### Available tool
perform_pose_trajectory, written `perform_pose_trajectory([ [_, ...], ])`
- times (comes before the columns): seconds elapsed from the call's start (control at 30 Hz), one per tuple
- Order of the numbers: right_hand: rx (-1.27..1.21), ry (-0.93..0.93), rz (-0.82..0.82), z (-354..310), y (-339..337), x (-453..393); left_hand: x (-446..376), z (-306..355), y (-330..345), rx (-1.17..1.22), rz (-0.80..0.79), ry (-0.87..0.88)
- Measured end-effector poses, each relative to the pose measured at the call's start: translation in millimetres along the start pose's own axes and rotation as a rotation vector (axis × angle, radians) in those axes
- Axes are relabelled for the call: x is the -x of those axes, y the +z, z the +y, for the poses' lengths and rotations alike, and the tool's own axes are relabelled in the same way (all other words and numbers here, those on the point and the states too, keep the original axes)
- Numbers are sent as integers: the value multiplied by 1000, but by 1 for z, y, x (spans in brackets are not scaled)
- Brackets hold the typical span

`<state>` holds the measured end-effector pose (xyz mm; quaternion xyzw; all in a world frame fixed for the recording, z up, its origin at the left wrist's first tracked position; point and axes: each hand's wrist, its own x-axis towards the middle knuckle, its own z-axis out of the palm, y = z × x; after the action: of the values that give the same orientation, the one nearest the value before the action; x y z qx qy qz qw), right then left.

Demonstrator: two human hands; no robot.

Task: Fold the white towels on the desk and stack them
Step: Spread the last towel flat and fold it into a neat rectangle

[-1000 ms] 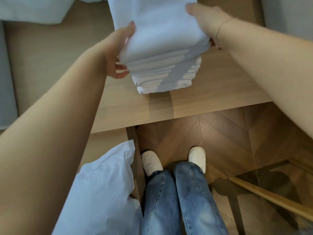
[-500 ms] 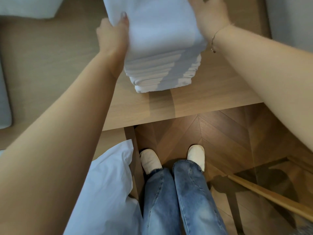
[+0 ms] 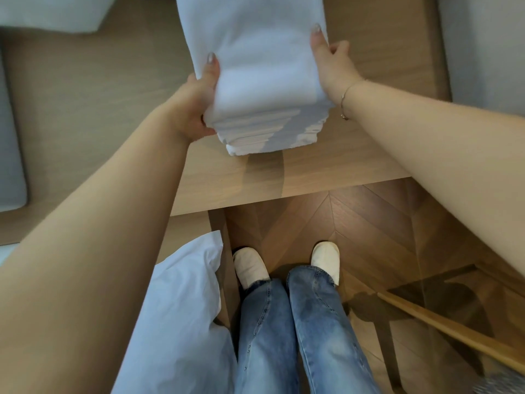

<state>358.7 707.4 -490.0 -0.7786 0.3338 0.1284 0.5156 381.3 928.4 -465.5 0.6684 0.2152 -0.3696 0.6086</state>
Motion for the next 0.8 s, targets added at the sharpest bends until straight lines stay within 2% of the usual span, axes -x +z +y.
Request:
perform_pose_trajectory([
  [0.1, -156, 25, -98, 7, -10, 8, 8, -12, -4, 24, -24, 35],
  [0.17, -271, 58, -239, 24, -15, 13, 11, -27, -5, -6, 21, -18],
  [0.27, -399, 101, -405, 41, -14, 19, 12, -37, -1, 72, -3, -22],
  [0.4, -452, 118, -365, 37, -20, 14, 10, -30, 2, 102, -31, 41],
  [0.53, -419, 72, -384, 33, -31, 14, 10, -27, -6, 139, -49, 4],
  [0.7, -273, 172, -382, 48, -24, 22, 15, -43, 5, -15, 46, -98],
  [0.77, -288, 155, -355, 45, -24, 25, 17, -37, 12, -37, 107, -40],
  [0.8, -267, 113, -306, 43, -24, 27, 17, -33, 15, -75, 190, 46],
])
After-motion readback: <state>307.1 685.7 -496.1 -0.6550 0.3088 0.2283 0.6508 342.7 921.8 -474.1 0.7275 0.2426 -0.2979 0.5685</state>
